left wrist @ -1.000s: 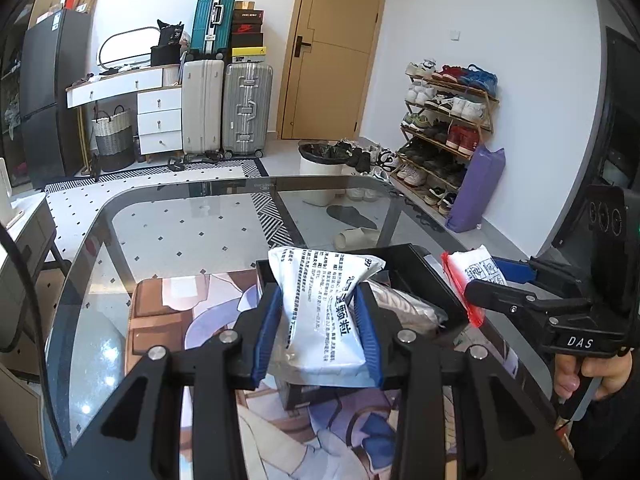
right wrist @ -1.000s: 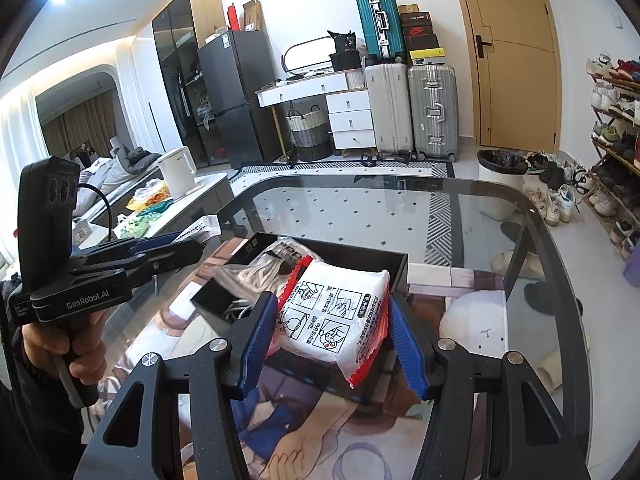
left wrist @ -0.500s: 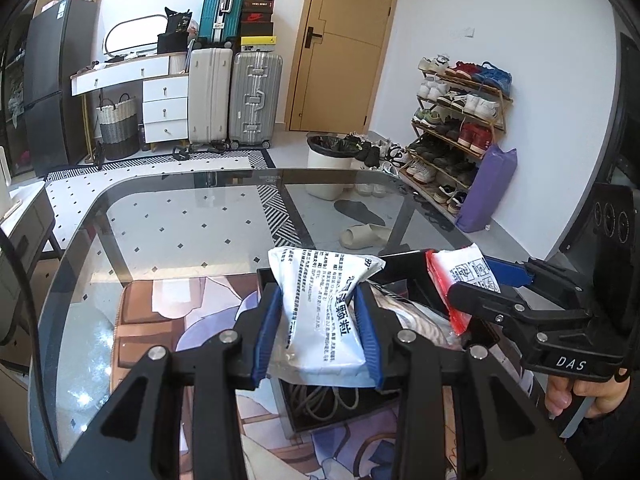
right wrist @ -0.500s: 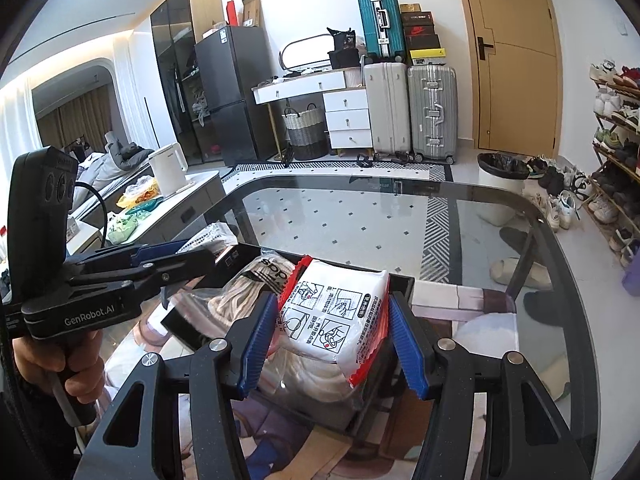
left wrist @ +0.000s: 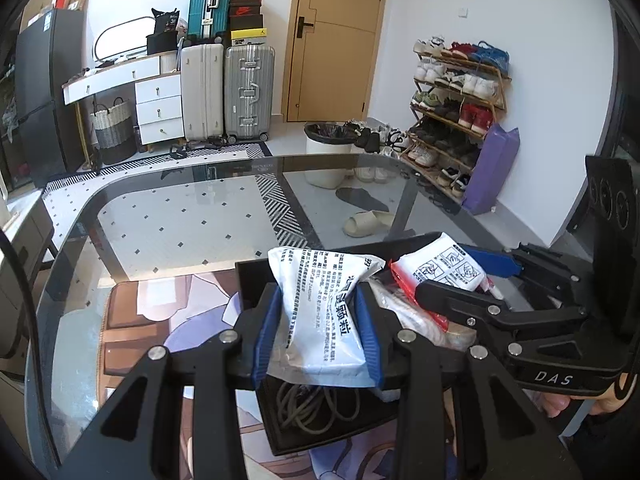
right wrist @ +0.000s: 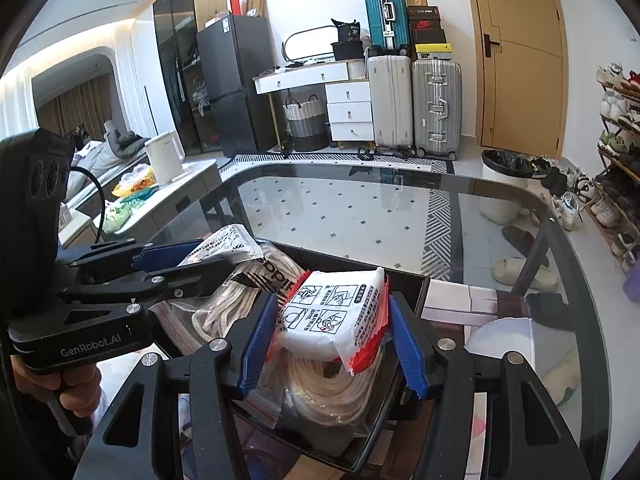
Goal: Organize soft objects
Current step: 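Carry the printed bag and red-edged packet over the black box with both grippers, then open the left gripper over the box while the right releases the packet inside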
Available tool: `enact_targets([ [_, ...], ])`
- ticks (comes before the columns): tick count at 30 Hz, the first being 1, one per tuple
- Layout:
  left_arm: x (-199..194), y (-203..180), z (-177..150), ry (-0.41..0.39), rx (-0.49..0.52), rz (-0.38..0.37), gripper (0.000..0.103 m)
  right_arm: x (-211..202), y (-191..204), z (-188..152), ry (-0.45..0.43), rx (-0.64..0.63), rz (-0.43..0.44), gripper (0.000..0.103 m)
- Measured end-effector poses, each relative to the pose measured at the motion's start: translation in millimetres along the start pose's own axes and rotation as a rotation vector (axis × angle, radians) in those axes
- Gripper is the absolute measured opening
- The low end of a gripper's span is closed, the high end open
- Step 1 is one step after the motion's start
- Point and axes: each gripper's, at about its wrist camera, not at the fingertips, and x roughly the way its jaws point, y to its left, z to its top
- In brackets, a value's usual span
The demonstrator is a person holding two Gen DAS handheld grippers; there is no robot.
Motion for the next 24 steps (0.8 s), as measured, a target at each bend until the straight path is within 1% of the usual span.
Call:
enact_targets([
  [6, 2.0, -2.7, -1.2, 0.003, 0.006, 0.001, 0.036, 4.0, 2.1, -2.4, -0.007, -0.032, -0.029, 0.057],
  [18, -2.8, -10.0, -8.9, 0.018, 0.042, 0.011, 0.036, 13.0, 0.2, -2.9, 0.002, -0.061, -0.039, 0.057],
  [21, -0.8, -10.1, -6.0, 0.019, 0.044, 0.016, 0.037, 8.9, -0.9, -2.4, -0.001, -0.051, -0.031, 0.060],
  [24, 1.3, -10.0, -3.9, 0.020, 0.043, 0.017, 0.037, 1.5, -1.9, -3.4, -0.010, -0.045, -0.018, 0.066],
])
